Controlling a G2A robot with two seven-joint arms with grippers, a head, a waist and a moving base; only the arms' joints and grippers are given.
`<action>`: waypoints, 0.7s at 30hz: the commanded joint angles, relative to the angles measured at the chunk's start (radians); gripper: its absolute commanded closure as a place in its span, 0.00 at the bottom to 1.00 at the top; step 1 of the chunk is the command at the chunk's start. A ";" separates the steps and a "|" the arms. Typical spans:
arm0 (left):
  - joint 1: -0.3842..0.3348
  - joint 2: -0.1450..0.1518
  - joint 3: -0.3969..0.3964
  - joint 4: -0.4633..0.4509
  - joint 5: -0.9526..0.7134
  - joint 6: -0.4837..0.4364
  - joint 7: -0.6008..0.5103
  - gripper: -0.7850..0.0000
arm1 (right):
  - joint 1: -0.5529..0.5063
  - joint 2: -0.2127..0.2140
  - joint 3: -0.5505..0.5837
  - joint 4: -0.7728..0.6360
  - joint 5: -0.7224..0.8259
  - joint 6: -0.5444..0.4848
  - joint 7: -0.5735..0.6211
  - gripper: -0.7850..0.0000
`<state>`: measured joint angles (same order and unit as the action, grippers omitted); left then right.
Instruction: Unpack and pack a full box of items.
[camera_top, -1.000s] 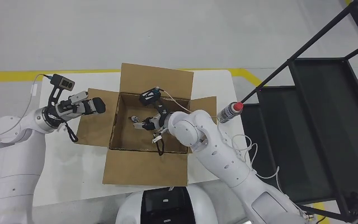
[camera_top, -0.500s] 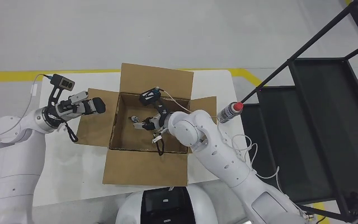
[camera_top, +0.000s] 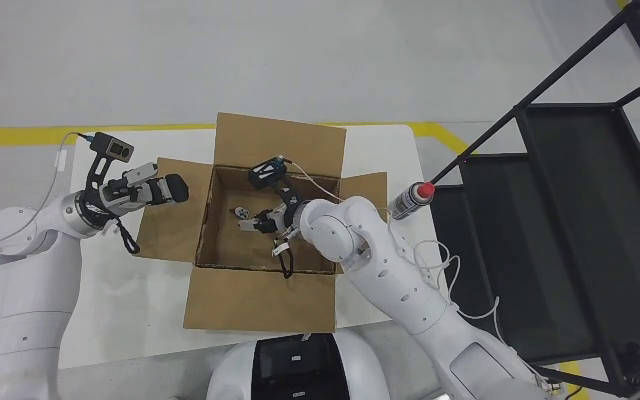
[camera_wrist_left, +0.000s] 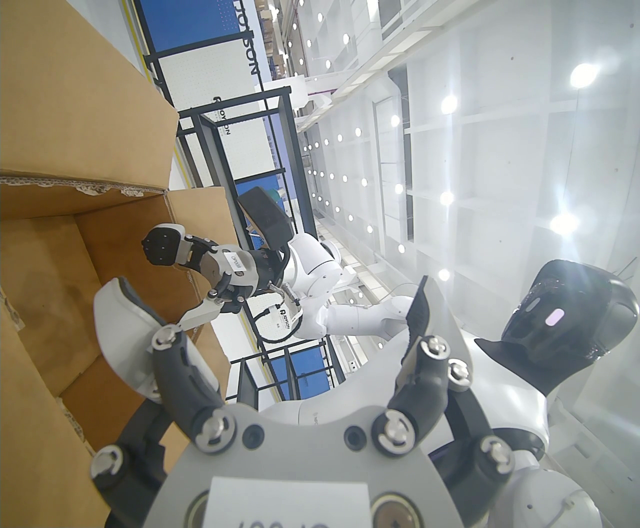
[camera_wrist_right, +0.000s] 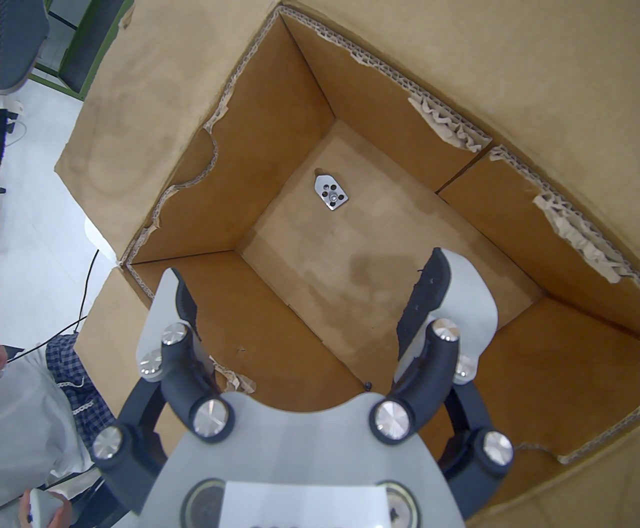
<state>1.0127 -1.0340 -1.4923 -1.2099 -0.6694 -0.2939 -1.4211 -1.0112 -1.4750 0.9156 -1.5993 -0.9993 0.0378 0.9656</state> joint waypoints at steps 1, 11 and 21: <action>0.000 0.000 0.000 0.000 0.000 0.000 0.000 0.00 | 0.019 0.002 -0.009 0.019 0.007 -0.135 -0.007 0.00; 0.000 0.000 0.000 0.000 0.000 0.000 0.000 0.00 | 0.253 -0.025 -0.161 0.380 -0.105 -0.534 -0.056 0.00; 0.000 0.000 0.000 0.000 0.000 0.000 0.000 0.00 | 0.335 -0.073 -0.241 0.566 -0.069 -0.586 -0.210 0.00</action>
<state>1.0127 -1.0340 -1.4923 -1.2099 -0.6694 -0.2939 -1.4211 -0.6759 -1.5484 0.6741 -1.0323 -1.0674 -0.5488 0.7541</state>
